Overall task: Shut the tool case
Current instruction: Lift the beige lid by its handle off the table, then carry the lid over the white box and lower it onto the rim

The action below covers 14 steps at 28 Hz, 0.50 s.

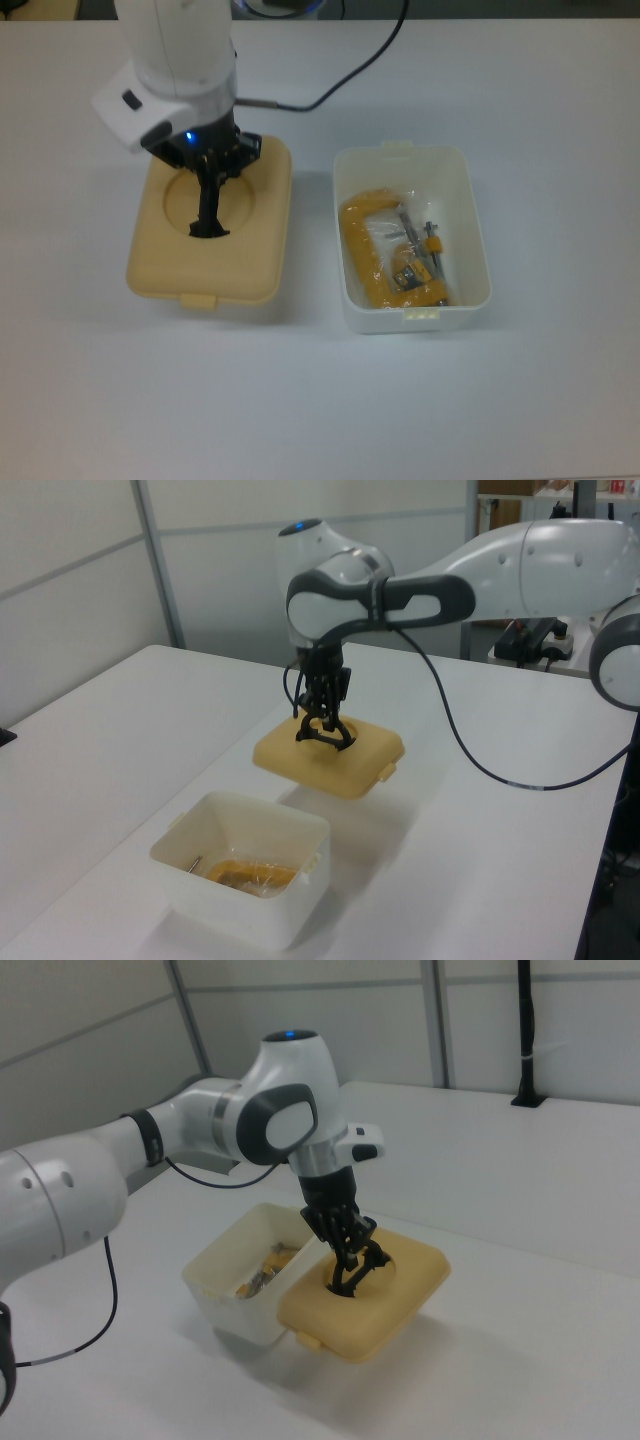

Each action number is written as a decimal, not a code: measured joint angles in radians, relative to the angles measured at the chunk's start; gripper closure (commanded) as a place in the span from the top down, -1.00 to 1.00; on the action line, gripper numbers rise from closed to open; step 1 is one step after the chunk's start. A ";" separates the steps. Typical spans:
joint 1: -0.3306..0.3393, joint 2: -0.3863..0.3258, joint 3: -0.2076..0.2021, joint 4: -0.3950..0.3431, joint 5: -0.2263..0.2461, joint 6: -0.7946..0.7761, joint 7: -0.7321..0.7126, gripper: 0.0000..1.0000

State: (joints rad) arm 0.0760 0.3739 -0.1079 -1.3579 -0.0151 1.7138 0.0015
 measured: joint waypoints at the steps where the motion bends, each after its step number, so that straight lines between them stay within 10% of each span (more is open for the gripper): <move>1: 0.000 -0.008 0.000 0.002 0.002 -0.008 0.000 -1.00; 14: 0.062 -0.033 0.012 0.022 0.010 -0.028 0.040 -1.00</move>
State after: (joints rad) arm 0.1381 0.3407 -0.0963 -1.3360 -0.0046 1.6856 0.0411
